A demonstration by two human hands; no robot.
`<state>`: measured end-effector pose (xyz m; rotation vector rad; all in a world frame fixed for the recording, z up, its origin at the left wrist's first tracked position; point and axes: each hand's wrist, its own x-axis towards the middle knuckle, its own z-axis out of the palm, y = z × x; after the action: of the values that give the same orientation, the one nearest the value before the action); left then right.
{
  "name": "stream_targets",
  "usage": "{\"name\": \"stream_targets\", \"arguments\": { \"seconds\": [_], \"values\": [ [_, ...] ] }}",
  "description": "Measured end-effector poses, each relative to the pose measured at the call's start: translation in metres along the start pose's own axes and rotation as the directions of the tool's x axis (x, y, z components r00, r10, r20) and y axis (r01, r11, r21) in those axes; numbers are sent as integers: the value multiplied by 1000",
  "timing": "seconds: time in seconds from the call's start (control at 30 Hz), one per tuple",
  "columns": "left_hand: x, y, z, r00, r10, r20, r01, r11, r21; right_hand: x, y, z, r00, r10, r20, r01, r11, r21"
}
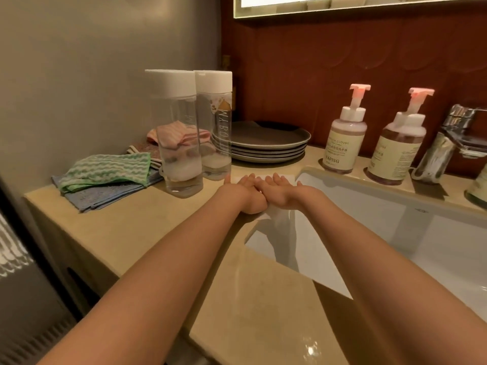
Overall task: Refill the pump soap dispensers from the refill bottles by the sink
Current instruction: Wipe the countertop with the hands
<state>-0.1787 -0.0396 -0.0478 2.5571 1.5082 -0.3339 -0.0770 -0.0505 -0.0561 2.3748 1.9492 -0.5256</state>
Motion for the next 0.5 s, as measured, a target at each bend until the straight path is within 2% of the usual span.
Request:
{"name": "stream_targets", "arguments": {
  "seconds": [0.5],
  "values": [
    [13,8,-11,1000,28,-9,-28,1000,5,29,12,0,995,19,-96,-18,1000,5]
  ]
}}
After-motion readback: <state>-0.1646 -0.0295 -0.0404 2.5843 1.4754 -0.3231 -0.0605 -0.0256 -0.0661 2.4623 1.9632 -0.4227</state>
